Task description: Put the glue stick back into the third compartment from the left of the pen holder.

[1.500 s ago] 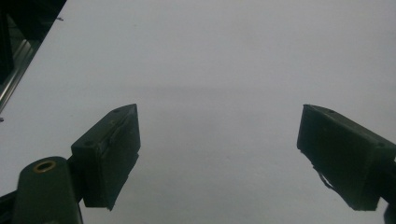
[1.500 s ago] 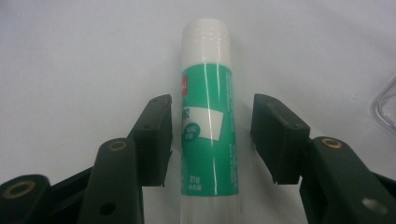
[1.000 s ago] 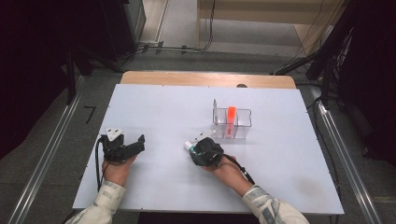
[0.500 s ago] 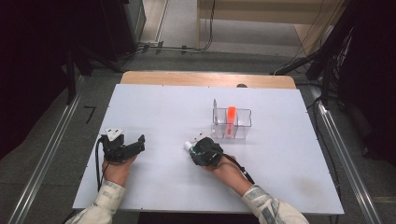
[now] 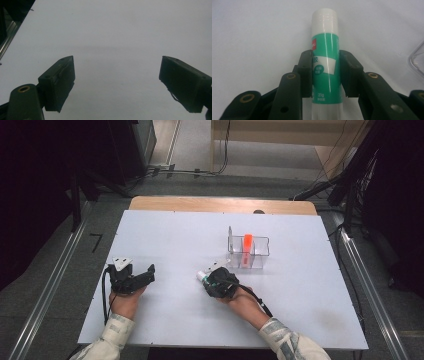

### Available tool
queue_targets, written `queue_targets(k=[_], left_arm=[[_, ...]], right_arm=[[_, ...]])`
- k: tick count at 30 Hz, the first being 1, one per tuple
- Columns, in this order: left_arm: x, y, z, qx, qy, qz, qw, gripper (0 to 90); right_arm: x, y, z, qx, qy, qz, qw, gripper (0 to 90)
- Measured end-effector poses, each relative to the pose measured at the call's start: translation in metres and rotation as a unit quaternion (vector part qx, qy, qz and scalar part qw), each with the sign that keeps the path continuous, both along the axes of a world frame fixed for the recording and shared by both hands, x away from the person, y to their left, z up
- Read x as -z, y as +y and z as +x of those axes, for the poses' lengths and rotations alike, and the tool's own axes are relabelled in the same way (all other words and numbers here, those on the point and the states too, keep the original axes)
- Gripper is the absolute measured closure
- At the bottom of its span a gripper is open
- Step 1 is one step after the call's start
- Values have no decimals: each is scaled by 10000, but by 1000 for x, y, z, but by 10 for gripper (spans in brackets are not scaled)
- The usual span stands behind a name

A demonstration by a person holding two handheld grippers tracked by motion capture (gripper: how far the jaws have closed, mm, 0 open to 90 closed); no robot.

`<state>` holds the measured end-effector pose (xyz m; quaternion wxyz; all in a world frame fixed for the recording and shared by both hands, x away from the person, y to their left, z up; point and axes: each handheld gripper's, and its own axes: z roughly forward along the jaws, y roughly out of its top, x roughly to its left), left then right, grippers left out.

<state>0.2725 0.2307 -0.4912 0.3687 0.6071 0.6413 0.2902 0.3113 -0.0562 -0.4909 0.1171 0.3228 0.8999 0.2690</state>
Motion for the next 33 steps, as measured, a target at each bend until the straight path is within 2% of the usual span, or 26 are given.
queue_targets(k=[22, 33], left_arm=[[0, -1, 0, 24, -3, -15, 10000, 138], [-2, -12, -1, 229, 4, -16, 9997, 137]], right_arm=[[-12, -17, 0, 193, -115, 374, 9990, 637], [-20, -27, -3, 296, -258, 570, 9976, 637]])
